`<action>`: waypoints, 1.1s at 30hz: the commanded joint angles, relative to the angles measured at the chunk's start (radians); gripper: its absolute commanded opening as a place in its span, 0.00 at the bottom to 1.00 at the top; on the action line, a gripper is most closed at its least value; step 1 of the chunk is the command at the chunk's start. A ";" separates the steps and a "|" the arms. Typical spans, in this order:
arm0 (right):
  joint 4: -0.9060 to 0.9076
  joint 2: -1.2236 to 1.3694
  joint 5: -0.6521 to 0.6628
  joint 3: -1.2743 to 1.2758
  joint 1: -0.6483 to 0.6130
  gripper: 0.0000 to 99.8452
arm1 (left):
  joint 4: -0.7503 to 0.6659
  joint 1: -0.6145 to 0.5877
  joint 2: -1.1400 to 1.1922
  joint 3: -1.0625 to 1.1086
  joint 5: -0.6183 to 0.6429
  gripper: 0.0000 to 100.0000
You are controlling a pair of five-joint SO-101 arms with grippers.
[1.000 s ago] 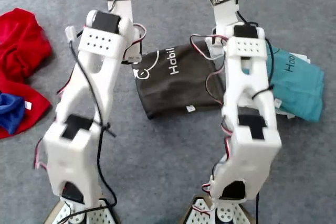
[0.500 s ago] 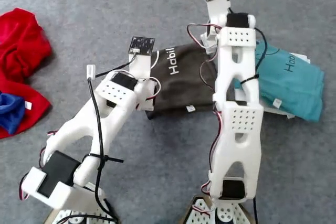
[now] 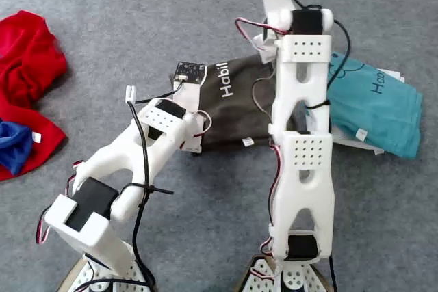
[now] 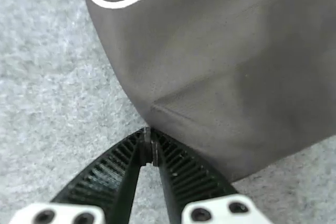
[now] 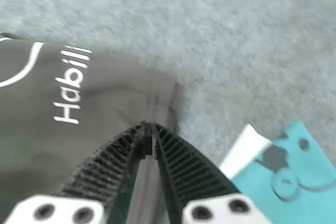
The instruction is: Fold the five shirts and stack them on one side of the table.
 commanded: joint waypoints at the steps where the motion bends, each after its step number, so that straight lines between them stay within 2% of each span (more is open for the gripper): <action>1: -0.075 0.027 -0.002 0.061 -0.021 0.02 | -0.023 0.015 -0.011 0.005 -0.008 0.03; 11: -0.313 0.272 -0.008 0.090 0.064 0.02 | -0.018 0.015 -0.011 0.004 -0.008 0.03; 22: -0.064 0.278 -0.002 -0.142 0.021 0.02 | 0.012 -0.001 -0.025 -0.007 -0.014 0.03; 25: 0.040 0.268 -0.002 -0.254 0.021 0.02 | 0.092 -0.025 -0.109 -0.054 -0.051 0.03; 29: 0.043 0.124 -0.112 -0.200 0.058 0.01 | 0.184 -0.084 -0.275 -0.110 -0.052 0.03; 33: 0.044 -0.042 -0.123 -0.191 0.044 0.01 | 0.173 -0.137 -0.387 -0.148 -0.051 0.03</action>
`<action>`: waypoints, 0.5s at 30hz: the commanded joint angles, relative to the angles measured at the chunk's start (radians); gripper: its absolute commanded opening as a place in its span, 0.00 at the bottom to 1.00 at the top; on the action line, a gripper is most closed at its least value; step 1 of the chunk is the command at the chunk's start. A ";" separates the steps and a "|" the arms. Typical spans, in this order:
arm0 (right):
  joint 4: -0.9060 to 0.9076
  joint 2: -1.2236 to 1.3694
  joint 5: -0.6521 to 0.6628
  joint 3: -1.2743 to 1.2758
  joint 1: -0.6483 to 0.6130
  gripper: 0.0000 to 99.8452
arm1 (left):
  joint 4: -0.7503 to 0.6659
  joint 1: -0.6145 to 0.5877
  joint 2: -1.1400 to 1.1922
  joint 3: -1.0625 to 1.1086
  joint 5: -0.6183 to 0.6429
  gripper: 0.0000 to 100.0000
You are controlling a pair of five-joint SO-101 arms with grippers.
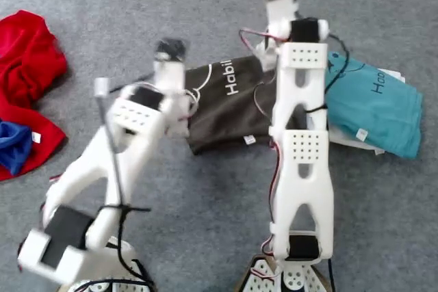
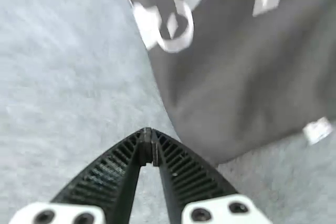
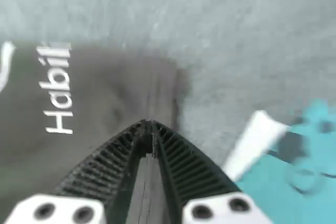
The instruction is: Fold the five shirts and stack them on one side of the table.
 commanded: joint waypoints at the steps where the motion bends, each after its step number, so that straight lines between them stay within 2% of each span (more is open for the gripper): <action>1: 0.008 -0.213 -0.018 0.010 -0.009 0.01 | -0.044 -0.033 -0.091 -0.068 -0.008 0.03; 4: 0.008 -0.337 -0.026 0.154 -0.015 0.01 | -0.213 -0.027 -0.005 -0.035 -0.002 0.03; 8: 0.006 -0.472 -0.097 0.420 0.015 0.01 | -0.348 -0.028 0.213 -0.114 0.000 0.03; 10: 0.005 -0.515 -0.094 0.538 0.023 0.01 | -0.373 -0.033 0.336 -0.193 0.000 0.03; 15: -0.026 -0.570 -0.095 0.757 0.025 0.01 | -0.334 -0.059 0.591 -0.404 0.002 0.03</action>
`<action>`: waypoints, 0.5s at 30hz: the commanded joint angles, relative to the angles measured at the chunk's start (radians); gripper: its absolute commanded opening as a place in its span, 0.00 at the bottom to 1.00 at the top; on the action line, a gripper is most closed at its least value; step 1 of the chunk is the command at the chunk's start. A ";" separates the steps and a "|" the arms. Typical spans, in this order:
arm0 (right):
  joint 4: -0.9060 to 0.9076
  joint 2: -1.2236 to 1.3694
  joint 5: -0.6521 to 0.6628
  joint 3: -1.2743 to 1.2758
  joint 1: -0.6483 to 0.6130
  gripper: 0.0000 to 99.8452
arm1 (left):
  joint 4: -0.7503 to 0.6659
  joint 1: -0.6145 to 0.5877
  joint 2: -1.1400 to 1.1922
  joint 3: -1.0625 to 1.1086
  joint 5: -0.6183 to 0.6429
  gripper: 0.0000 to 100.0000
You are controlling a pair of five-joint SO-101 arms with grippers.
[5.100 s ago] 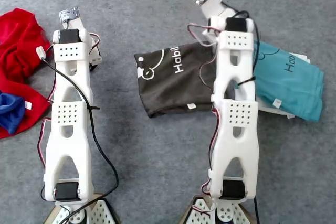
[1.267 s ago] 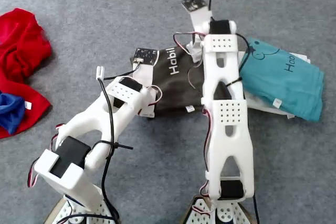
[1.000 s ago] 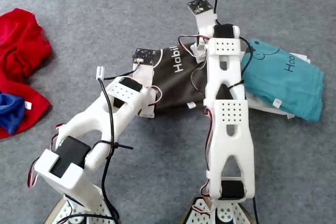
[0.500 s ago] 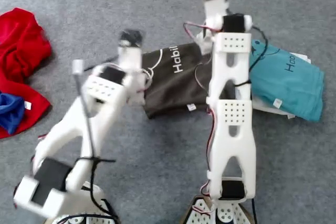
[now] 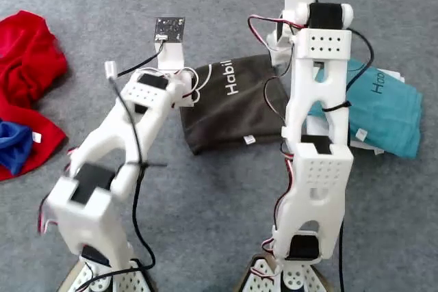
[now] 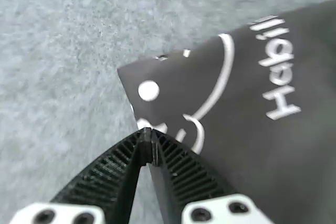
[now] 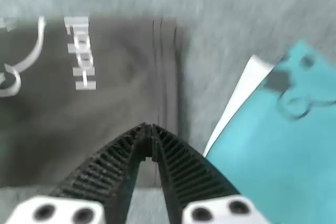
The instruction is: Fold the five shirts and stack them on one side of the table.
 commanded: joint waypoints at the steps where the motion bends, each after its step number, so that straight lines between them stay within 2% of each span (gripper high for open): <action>1: -0.048 -0.079 -0.012 0.133 0.009 0.01 | 0.038 -0.021 0.123 -0.180 0.002 0.03; 5: -0.137 -0.068 -0.011 0.323 0.031 0.01 | 0.115 -0.021 0.203 -0.263 0.000 0.03; 15: -0.427 -0.073 0.031 0.782 0.107 0.01 | 0.089 -0.038 0.224 -0.269 0.000 0.03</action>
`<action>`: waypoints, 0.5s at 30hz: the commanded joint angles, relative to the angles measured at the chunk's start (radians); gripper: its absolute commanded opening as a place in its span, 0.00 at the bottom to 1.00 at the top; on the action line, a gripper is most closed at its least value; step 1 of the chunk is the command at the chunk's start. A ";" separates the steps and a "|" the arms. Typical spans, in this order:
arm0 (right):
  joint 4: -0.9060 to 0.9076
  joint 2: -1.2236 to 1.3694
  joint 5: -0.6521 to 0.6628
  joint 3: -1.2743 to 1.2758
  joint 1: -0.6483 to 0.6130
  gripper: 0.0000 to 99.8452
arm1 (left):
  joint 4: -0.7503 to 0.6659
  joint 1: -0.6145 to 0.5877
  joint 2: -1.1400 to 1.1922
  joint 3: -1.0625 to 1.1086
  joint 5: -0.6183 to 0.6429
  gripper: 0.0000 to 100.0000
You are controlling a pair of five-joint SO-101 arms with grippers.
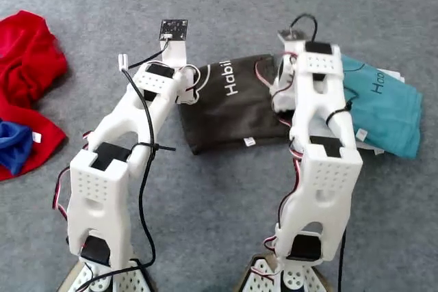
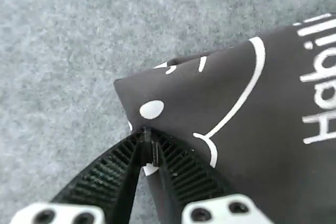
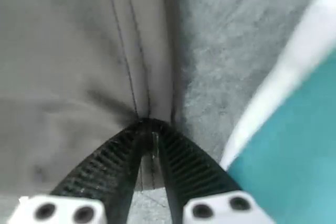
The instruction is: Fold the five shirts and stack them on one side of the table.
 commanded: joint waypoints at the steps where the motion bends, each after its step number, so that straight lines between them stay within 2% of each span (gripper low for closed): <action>1: -0.089 -0.059 0.029 0.091 0.043 0.01 | -0.014 -0.030 -0.003 -0.038 0.000 0.03; 5: -0.097 -0.059 0.107 0.071 0.106 0.01 | -0.015 -0.041 -0.003 -0.039 0.002 0.03; 12: 0.114 -0.102 0.172 -0.114 0.120 0.01 | -0.008 -0.036 -0.008 -0.039 0.002 0.03; 15: 0.204 -0.183 0.172 -0.203 0.077 0.01 | -0.008 -0.036 -0.012 -0.035 -0.002 0.03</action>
